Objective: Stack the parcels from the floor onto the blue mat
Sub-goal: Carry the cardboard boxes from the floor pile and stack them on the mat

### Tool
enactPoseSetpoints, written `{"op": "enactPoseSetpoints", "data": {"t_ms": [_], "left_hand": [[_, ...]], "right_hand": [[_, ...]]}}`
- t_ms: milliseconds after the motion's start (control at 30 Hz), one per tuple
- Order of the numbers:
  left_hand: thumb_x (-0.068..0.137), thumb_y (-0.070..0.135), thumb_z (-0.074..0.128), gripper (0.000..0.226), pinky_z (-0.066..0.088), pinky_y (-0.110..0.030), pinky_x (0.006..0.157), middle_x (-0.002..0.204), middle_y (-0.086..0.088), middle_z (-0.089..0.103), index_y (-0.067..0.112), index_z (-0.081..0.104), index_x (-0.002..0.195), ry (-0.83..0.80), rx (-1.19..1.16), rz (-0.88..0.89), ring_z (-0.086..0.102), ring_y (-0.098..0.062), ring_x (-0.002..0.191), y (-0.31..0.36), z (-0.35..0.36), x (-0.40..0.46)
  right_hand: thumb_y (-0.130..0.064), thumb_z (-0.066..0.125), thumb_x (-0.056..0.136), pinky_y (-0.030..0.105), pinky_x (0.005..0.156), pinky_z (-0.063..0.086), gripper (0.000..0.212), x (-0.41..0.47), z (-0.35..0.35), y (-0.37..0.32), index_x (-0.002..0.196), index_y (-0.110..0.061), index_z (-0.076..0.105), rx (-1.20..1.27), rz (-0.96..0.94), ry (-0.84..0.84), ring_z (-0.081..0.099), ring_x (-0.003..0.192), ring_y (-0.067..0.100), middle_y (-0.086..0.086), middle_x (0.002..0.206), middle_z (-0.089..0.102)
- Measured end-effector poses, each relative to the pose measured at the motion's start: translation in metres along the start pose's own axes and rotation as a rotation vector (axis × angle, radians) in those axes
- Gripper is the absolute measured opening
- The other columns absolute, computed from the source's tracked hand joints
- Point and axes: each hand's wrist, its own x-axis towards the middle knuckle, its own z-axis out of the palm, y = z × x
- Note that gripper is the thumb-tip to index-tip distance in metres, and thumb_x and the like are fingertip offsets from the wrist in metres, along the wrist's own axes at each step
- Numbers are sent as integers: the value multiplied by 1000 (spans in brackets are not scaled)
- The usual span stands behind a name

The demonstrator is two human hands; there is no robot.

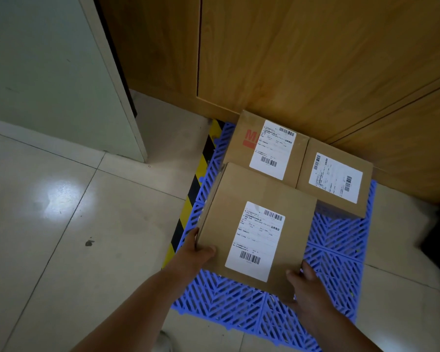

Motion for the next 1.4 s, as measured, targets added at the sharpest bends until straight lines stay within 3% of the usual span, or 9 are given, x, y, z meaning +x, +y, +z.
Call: {"op": "enactPoseSetpoints", "data": {"t_ms": [300, 533, 667, 733, 833, 1000, 1100, 1233, 1400], "left_hand": [[94, 16, 52, 51, 43, -30, 84, 132, -9, 51, 15, 32, 141, 138, 274, 65, 50, -18, 100, 8, 12, -9], [80, 9, 50, 58, 38, -47, 103, 132, -15, 49, 13, 40, 137, 376, 674, 147, 43, -34, 121, 38, 20, -51], [84, 7, 48, 60, 48, -31, 83, 124, -8, 55, 23, 36, 141, 337, 685, 178, 54, -25, 105, 72, 31, -99], [86, 10, 47, 59, 48, -24, 63, 117, -2, 58, 29, 36, 140, 272, 630, 182, 59, -14, 85, 93, 42, -127], [82, 13, 47, 62, 54, -35, 78, 126, -1, 58, 34, 37, 140, 208, 596, 241, 63, -16, 92, 127, 59, -171], [88, 9, 47, 58, 53, -34, 81, 126, -1, 59, 32, 37, 140, 176, 547, 332, 63, -19, 101, 189, 99, -258], [89, 10, 46, 51, 56, -38, 80, 102, 5, 62, 34, 44, 133, 164, 545, 372, 66, -22, 88, 221, 122, -314], [94, 11, 43, 37, 49, -24, 64, 108, 2, 62, 23, 51, 128, 98, 568, 447, 60, -12, 80, 249, 152, -387], [94, 22, 42, 32, 50, -33, 64, 100, 1, 68, 30, 57, 120, 11, 660, 516, 62, -19, 75, 261, 177, -456]], "right_hand": [[-11, 47, 98, 45, 98, 42, 52, 6, 1, 9, 147, -20, 31, -235, -132, 117, 45, 125, 37, 11, 146, 40], [-12, 53, 94, 34, 74, 46, 67, -20, -14, -7, 150, -25, 19, -445, -217, 171, 58, 112, 36, 9, 148, 41], [-12, 54, 94, 31, 70, 40, 70, -62, -36, -29, 150, -29, 17, -459, -271, 116, 47, 64, 13, 7, 152, 35], [-12, 53, 94, 31, 65, 40, 65, -91, -49, -44, 149, -28, 22, -496, -320, 104, 49, 67, 12, 6, 148, 40], [-12, 49, 95, 25, 60, 44, 59, -146, -73, -68, 148, -28, 28, -570, -443, 81, 56, 76, 14, 6, 146, 42], [-18, 49, 97, 34, 102, 43, 54, -248, -127, -109, 148, -23, 30, -747, -610, 95, 41, 133, 24, 2, 152, 32], [-20, 51, 96, 32, 104, 40, 52, -307, -161, -127, 145, -23, 35, -800, -666, 149, 39, 134, 22, 4, 147, 42], [-21, 54, 92, 28, 98, 41, 44, -377, -201, -140, 136, -23, 49, -757, -693, 218, 47, 127, 20, 3, 137, 52], [-27, 52, 92, 30, 98, 42, 37, -445, -243, -135, 129, -27, 53, -730, -665, 327, 50, 123, 19, -1, 131, 58]]}}
